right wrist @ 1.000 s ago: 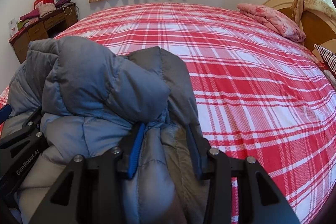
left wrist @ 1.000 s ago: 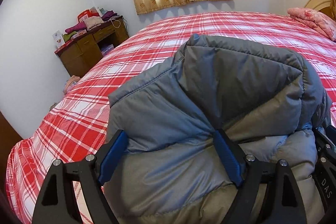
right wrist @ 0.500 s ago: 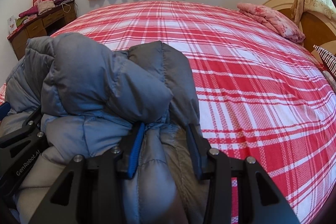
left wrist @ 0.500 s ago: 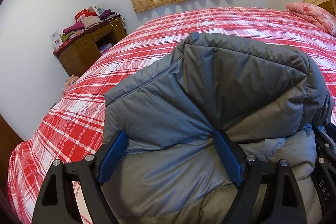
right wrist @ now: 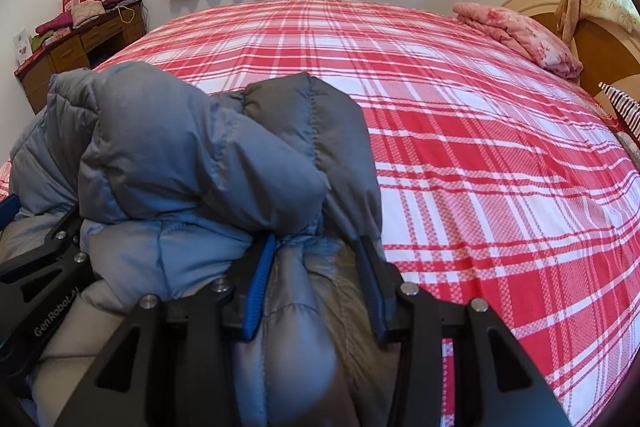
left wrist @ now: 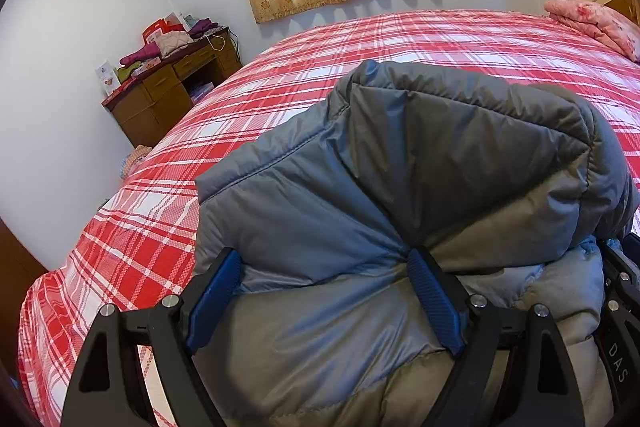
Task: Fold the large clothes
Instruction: 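Grasp the folded grey jacket bundle with both grippers, then lift the bundle with both grippers and roll it over onto itself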
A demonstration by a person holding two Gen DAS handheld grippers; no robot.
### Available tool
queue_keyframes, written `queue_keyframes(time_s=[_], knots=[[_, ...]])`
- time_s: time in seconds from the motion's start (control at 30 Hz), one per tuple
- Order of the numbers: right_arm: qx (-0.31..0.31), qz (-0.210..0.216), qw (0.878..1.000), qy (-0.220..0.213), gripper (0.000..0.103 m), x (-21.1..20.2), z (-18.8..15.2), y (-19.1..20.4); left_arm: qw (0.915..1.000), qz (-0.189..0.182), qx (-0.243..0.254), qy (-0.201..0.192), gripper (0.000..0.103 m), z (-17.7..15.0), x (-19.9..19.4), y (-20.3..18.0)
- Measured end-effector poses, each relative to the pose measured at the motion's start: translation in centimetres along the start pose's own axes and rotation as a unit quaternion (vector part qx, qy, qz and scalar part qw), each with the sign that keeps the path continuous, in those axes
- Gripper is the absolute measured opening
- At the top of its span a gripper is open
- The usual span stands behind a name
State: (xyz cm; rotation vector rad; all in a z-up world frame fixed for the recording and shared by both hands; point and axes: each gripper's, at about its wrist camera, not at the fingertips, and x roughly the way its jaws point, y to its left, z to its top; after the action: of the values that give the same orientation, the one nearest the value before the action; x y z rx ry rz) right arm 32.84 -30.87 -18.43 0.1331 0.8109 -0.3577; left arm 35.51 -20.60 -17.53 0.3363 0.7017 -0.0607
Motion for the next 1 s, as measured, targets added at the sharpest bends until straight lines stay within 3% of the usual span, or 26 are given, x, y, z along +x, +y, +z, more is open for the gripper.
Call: queue_keyframes(time_s=[0.73, 0.87, 0.93, 0.97, 1.0], knots=[[0.023, 0.026, 0.999, -0.002, 0.046, 0.3, -0.3, -0.7, 0.9999, 0.008, 0.009, 0.0, 0.087, 0.0, -0.1, -0.2], [0.044, 0.058, 0.997, 0.002, 0.047, 0.1, -0.2, -1.8, 0.9998, -0.012, 0.009, 0.013, 0.087, 0.4, -0.7, 0.5], [0.062, 0.077, 0.995, 0.009, 0.057, -0.6, -0.1, -3.2, 0.9983, -0.056, -0.009, 0.014, 0.086, 0.1, -2.5, 2.8], [0.071, 0.076, 0.995, 0.004, 0.071, -1.1, -0.3, -3.9, 0.9975, -0.068, -0.015, 0.006, 0.086, -0.2, -3.3, 3.9], [0.08, 0.082, 0.993, -0.004, 0.075, -1.8, -0.6, -4.5, 0.9972, -0.073, -0.015, 0.001, 0.086, -0.6, -4.0, 4.9]])
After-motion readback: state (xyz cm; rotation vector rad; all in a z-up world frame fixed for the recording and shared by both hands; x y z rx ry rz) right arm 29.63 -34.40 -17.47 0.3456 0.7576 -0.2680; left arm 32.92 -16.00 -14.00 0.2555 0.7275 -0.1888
